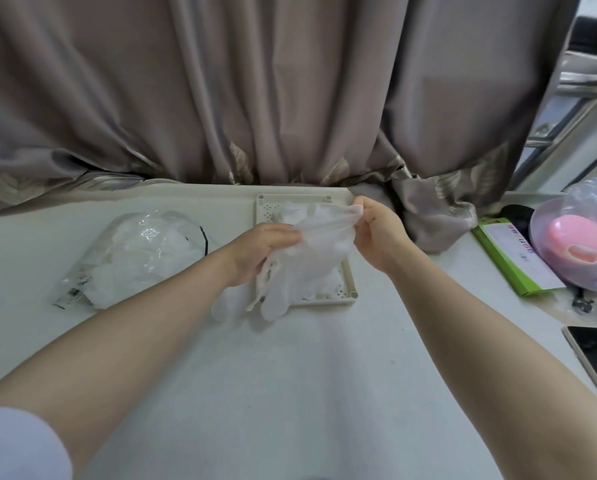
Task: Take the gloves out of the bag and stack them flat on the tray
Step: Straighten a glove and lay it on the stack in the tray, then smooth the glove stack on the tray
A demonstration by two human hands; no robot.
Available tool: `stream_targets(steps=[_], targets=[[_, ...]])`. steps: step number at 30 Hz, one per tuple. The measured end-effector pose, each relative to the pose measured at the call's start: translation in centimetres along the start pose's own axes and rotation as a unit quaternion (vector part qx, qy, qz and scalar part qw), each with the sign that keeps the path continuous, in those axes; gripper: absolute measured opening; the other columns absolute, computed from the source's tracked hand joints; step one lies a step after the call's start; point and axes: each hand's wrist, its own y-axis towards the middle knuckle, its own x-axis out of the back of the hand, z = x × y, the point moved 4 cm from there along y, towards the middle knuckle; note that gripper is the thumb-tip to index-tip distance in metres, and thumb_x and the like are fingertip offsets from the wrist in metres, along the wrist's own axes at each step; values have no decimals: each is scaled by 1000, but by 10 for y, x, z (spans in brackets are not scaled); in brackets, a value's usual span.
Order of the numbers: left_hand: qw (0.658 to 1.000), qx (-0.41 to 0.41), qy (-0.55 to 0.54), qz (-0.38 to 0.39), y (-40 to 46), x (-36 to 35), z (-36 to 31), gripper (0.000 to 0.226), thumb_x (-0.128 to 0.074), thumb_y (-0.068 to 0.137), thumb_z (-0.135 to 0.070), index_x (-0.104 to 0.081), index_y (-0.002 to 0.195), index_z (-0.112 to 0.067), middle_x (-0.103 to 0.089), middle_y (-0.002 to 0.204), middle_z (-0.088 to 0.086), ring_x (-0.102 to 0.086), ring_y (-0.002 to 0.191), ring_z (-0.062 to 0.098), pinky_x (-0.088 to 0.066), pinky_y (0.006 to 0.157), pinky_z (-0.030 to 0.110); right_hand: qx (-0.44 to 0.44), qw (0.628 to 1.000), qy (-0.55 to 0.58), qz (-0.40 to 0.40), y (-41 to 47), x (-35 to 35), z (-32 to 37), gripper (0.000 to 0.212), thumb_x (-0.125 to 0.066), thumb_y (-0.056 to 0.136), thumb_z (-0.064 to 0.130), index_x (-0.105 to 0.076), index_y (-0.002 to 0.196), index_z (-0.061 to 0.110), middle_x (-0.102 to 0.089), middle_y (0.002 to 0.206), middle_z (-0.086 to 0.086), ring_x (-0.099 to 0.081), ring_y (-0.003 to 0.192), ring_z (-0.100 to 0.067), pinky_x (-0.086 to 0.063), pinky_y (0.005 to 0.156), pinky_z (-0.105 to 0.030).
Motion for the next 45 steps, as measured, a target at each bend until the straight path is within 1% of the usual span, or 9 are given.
stream_targets(steps=[5, 11, 14, 17, 22, 31, 34, 38, 45], targets=[[994, 42, -90, 48, 4, -13, 1, 52, -30, 99, -29, -73, 74, -16, -70, 77, 0, -65, 71, 15, -50, 68, 25, -47, 996, -37, -72, 1, 23, -1, 36, -25, 77, -13, -34, 56, 15, -49, 49, 6, -39, 51, -14, -33, 51, -24], [988, 124, -22, 89, 9, -27, 7, 76, -13, 89, -69, -56, 110, -10, -68, 90, 10, -64, 73, 19, -52, 60, 24, -89, 996, 25, 10, 2, 18, -6, 39, -37, 87, -5, -54, 57, 13, -63, 106, -10, -63, 94, -36, -53, 74, -40], [993, 88, 56, 52, 16, -33, 7, 55, -36, 87, -61, -58, 102, -13, -59, 89, 1, -57, 85, 14, -47, 82, 27, -99, 995, 0, 31, 3, 10, -5, 40, -41, 88, -1, -67, 60, 9, -63, 106, -15, -63, 101, -34, -55, 82, -44], [992, 43, 114, -6, 21, -33, 2, 28, -62, 81, -42, -57, 96, -19, -57, 103, -2, -54, 103, 16, -42, 97, 32, -77, 995, -57, 30, 7, 4, 0, 24, -39, 89, -1, -62, 91, 4, -62, 104, -10, -61, 99, -30, -55, 80, -41], [993, 12, 92, -73, 24, -25, -5, 8, -56, 94, -23, -55, 89, -17, -64, 96, 1, -62, 93, 17, -48, 90, 32, -22, 989, -144, 39, 6, -5, 8, 36, -32, 81, -14, -45, 66, 16, -53, 82, -3, -56, 74, -20, -51, 70, -31], [989, -14, -125, -83, 21, -8, -21, 26, -37, 100, -22, -59, 96, -9, -67, 66, -2, -63, 60, 13, -52, 60, 23, 3, 996, -79, 39, 7, -6, 4, 27, -38, 90, -8, -51, 76, 11, -48, 67, -7, -42, 56, -15, -32, 53, -26], [983, 22, -164, -80, 19, -8, -23, 34, -36, 101, -28, -63, 92, -10, -69, 67, 0, -67, 59, 13, -54, 57, 20, -31, 992, -19, 118, 4, -9, 3, 20, -42, 94, 13, -61, 100, 11, -66, 81, -7, -61, 72, -17, -46, 69, -27], [979, 51, -176, -90, 21, -6, -23, 35, -34, 101, -31, -63, 95, -11, -70, 70, 2, -67, 61, 14, -54, 60, 21, -95, 973, -79, 196, 7, -3, -15, 51, -37, 93, 55, -64, 114, 17, -73, 99, -2, -66, 99, -16, -46, 93, -31], [979, 73, -158, -102, 34, 5, -9, 69, -21, 95, -62, -65, 103, -10, -71, 94, 8, -67, 86, 24, -51, 79, 35, -55, 980, -94, 163, 20, -8, -22, 25, -50, 98, 22, -61, 115, 7, -68, 99, -7, -64, 87, -20, -52, 72, -30]])
